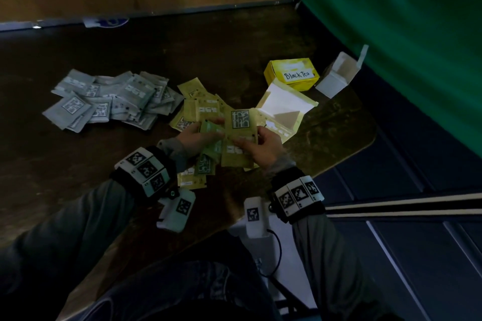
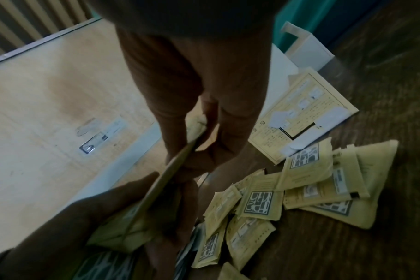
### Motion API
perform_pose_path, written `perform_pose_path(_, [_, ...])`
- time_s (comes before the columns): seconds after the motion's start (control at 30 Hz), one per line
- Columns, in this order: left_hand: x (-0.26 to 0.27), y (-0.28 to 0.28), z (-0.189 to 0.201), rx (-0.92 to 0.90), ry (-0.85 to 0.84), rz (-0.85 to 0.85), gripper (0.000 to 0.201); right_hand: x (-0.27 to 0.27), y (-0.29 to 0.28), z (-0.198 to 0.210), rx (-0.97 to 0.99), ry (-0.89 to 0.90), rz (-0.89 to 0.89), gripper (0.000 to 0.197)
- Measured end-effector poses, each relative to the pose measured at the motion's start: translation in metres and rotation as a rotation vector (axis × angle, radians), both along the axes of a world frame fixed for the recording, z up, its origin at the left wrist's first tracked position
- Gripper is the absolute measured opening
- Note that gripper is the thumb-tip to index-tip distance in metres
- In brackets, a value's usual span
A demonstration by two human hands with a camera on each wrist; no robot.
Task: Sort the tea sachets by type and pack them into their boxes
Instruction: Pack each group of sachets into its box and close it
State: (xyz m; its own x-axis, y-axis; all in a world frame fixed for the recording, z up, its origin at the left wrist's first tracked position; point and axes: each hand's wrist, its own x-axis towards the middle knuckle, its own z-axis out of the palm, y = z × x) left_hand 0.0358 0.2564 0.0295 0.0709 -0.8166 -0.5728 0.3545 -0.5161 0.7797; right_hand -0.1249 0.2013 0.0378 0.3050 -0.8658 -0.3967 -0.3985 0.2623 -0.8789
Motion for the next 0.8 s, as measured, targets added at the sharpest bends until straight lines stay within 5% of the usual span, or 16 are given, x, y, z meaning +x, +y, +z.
perform_pose_path(0.1, [-0.001,-0.002,0.007,0.035,-0.128,-0.047,0.019,0.0,0.0,0.001,-0.054,0.021,0.062,0.031])
perform_pose_path(0.23, [0.003,-0.004,0.007,0.066,-0.274,-0.156,0.053,0.0,-0.003,0.002,-0.088,0.039,0.076,0.031])
perform_pose_path(0.33, [0.007,-0.004,0.005,0.008,-0.198,-0.194,0.047,-0.001,-0.006,-0.002,-0.008,0.074,0.012,0.028])
perform_pose_path(0.5, [0.008,-0.008,0.0,-0.091,-0.104,0.026,0.045,0.001,0.0,-0.012,0.237,-0.146,-0.214,0.016])
perform_pose_path(0.67, [-0.005,-0.013,-0.001,-0.096,-0.05,0.091,0.038,0.015,0.008,-0.011,0.242,-0.201,-0.065,0.012])
perform_pose_path(0.8, [-0.003,-0.017,0.002,-0.068,0.073,0.187,0.037,0.017,0.007,-0.008,0.147,-0.05,0.127,0.014])
